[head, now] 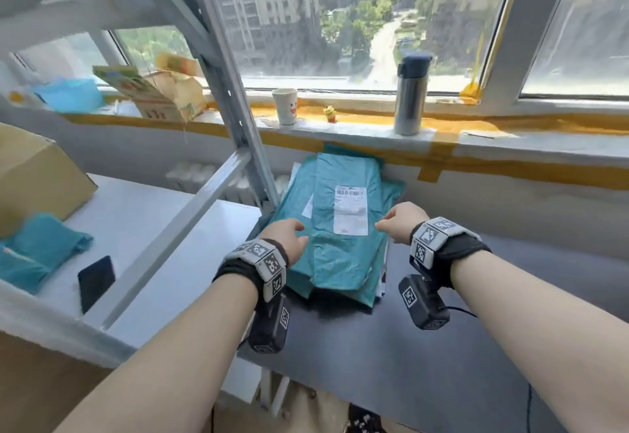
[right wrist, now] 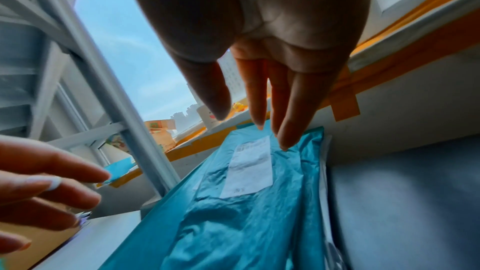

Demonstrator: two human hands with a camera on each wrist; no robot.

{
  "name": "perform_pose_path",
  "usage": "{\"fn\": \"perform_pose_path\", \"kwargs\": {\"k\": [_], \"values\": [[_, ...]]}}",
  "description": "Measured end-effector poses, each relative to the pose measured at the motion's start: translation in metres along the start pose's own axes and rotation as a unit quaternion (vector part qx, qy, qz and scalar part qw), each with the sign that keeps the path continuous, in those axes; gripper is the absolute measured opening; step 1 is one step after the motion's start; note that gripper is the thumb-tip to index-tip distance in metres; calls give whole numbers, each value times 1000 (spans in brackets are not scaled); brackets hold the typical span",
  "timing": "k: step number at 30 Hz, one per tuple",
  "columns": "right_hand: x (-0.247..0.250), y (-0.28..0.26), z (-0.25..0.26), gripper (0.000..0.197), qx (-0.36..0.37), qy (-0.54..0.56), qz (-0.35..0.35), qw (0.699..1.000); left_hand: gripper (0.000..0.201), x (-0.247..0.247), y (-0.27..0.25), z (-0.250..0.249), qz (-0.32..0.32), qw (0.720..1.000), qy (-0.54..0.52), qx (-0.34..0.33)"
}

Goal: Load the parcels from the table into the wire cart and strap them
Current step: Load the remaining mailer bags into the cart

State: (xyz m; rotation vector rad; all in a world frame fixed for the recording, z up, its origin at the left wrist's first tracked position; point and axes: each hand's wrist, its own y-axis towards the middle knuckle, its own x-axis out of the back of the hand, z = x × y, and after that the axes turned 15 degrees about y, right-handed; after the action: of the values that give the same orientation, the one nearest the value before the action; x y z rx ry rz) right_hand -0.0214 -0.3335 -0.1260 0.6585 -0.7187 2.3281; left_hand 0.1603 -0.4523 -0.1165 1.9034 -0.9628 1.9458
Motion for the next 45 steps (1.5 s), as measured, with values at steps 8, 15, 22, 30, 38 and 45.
{"fn": "perform_pose_path", "kwargs": {"k": [8, 15, 22, 30, 38, 45], "values": [[-8, 116, 8, 38, -141, 220, 20, 965, 48, 4, 99, 11, 62, 995, 54, 57], [-19, 150, 0, 33, -203, 272, 3, 941, 57, -12, 146, 2, 96, 988, 88, 85], [0, 151, -36, 23, -256, 313, -16, 915, 51, -16, 165, -23, 82, 988, 105, 76], [-3, 138, -58, 29, -279, 317, -63, 904, 135, -25, 166, -22, 127, 977, 128, 110], [-9, 121, -62, 53, -294, 317, -95, 897, 130, -23, 146, -17, 22, 988, 143, 48], [3, 86, -69, 19, -257, 304, -137, 907, 34, 5, 139, -2, 65, 994, 83, -31]]}}
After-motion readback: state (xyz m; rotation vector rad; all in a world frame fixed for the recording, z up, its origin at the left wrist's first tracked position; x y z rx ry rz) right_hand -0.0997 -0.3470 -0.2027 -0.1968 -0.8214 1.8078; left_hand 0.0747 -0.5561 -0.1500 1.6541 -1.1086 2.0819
